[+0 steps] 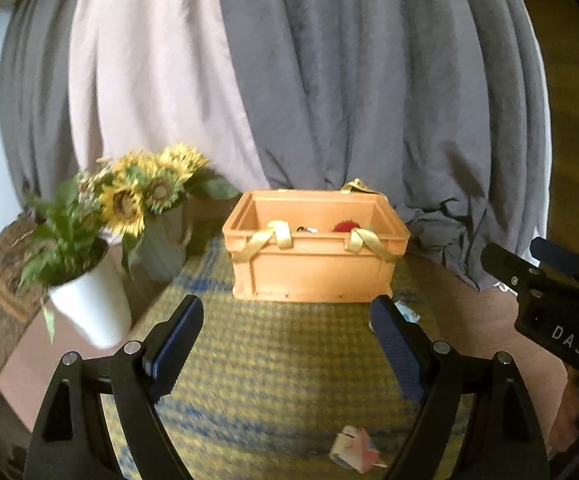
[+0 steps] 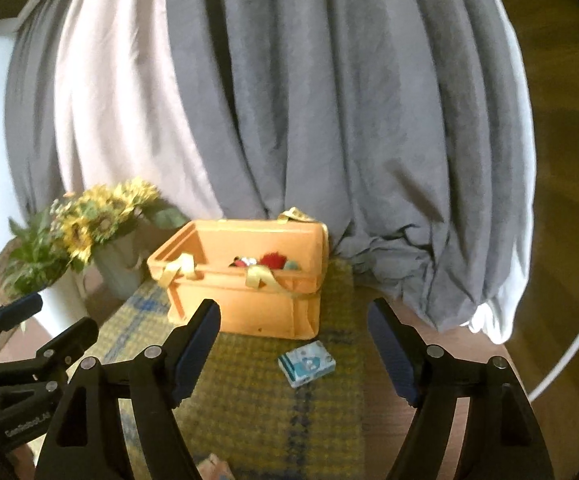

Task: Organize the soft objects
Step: 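Grasp the pink-and-white pouch with the left tool while the right tool grasps the blue tissue pack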

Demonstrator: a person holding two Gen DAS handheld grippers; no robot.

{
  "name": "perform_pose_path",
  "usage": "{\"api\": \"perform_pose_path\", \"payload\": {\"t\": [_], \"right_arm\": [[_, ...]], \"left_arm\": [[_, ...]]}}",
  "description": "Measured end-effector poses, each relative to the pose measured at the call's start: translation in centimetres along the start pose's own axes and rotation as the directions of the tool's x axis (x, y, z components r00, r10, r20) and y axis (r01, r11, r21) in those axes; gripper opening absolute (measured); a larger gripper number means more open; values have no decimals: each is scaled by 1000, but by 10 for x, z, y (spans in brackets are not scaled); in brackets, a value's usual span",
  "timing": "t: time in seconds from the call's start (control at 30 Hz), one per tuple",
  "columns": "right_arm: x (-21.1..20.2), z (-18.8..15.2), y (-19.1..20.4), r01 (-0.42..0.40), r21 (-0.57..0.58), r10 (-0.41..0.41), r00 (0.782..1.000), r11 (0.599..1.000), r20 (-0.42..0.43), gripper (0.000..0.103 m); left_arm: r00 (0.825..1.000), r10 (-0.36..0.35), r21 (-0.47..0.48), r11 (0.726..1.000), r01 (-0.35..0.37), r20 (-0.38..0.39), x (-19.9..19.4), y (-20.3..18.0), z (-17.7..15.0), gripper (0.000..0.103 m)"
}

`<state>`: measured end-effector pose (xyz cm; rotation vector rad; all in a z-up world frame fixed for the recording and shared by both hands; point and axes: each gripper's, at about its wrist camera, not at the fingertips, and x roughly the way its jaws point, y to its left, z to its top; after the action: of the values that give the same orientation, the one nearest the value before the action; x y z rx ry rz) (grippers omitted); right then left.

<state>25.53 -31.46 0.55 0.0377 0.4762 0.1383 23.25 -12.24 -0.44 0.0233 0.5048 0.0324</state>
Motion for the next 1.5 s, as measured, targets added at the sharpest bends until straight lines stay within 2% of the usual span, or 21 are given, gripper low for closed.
{"api": "perform_pose_path", "payload": {"t": [0.23,0.5,0.67,0.8,1.07,1.27,1.5], "right_arm": [[11,-11,-29,-110,-72,107,993,991,-40,77],[22,-28,-47,-220,-120,212,974,968,-79,83],[34,-42,-57,-274,-141,260,960,951,-107,85],[46,-51,-65,-305,-137,288,949,942,-131,86],[79,-70,-72,-335,-143,308,934,931,-180,86],[108,-84,-72,-361,-168,319,919,917,-230,86],[146,-93,-70,-377,-190,318,905,906,-281,86]], "left_arm": [[992,125,-74,989,-125,-9,-11,-31,-27,86],[977,194,-203,957,-209,-91,-14,-51,-61,86],[968,223,-241,939,-246,-117,-17,-67,-83,86],[960,247,-274,921,-276,-135,-17,-81,-98,86],[948,257,-296,905,-305,-189,6,-97,-128,85],[923,289,-322,875,-362,-253,34,-96,-145,84],[899,312,-313,859,-405,-308,65,-99,-150,81]]}}
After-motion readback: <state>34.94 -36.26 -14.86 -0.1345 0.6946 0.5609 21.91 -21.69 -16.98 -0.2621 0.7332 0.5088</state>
